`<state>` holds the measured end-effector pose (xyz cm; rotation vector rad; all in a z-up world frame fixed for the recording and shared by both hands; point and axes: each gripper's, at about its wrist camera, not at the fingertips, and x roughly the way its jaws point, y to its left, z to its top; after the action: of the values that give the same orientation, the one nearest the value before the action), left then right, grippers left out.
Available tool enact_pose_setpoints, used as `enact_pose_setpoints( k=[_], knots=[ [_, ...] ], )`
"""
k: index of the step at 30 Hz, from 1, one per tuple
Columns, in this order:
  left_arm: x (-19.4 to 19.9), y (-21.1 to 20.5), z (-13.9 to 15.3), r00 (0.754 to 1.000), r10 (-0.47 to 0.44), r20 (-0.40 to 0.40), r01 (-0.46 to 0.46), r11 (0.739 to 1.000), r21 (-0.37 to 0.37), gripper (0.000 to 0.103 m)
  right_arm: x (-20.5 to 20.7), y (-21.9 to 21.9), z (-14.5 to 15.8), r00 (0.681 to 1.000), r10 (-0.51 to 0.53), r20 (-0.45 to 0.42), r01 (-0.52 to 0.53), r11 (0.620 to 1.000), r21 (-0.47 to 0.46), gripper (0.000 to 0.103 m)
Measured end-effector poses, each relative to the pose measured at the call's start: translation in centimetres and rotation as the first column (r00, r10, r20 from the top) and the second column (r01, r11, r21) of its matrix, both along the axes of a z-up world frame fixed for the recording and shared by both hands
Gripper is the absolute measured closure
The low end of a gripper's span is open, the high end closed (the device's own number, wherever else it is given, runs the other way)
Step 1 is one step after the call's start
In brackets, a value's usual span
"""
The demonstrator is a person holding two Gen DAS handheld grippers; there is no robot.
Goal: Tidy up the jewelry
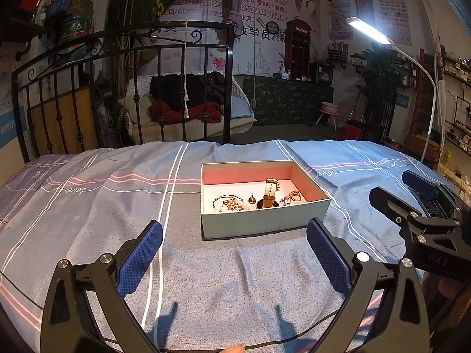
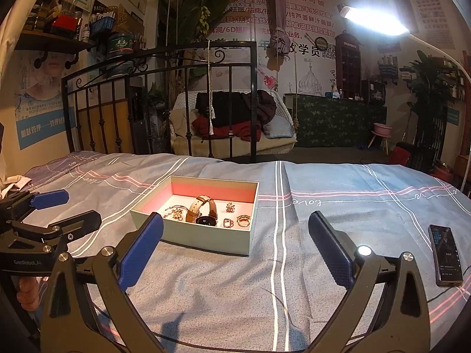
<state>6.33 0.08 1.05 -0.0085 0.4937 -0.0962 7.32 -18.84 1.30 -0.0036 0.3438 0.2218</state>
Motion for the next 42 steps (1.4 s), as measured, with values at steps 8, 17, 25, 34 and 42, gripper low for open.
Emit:
enact_pose_setpoints(
  k=[8,17,25,34,42],
  knots=[
    [-0.36,0.13,0.30,0.999,0.037,0.026,-0.037,0.999,-0.003,0.007,0.10,0.03,0.00,1.000,0.000,-0.002,0.000,1.000,0.000,0.006],
    [-0.46,0.24,0.38,0.999,0.041,0.029,-0.041,0.999,-0.012,0.007,0.04,0.07,-0.14,1.000,0.004,-0.002,-0.004,1.000,0.000,0.006],
    [-0.43,0.23,0.35,0.999,0.024,0.028,-0.024,1.000,-0.013,0.007,0.03,0.11,-0.17,1.000,0.004,-0.003,-0.004,1.000,-0.001,0.006],
    [-0.61,0.04,0.31,0.999,0.026,0.032,-0.026,1.000,-0.013,0.007,-0.04,0.26,-0.36,1.000,0.007,-0.006,-0.007,1.000,0.000,0.006],
    [-0.48,0.04,0.29,0.999,0.024,0.028,-0.023,1.000,-0.008,0.007,-0.13,0.39,-0.61,1.000,0.008,-0.006,-0.008,1.000,-0.002,0.006]
  ],
)
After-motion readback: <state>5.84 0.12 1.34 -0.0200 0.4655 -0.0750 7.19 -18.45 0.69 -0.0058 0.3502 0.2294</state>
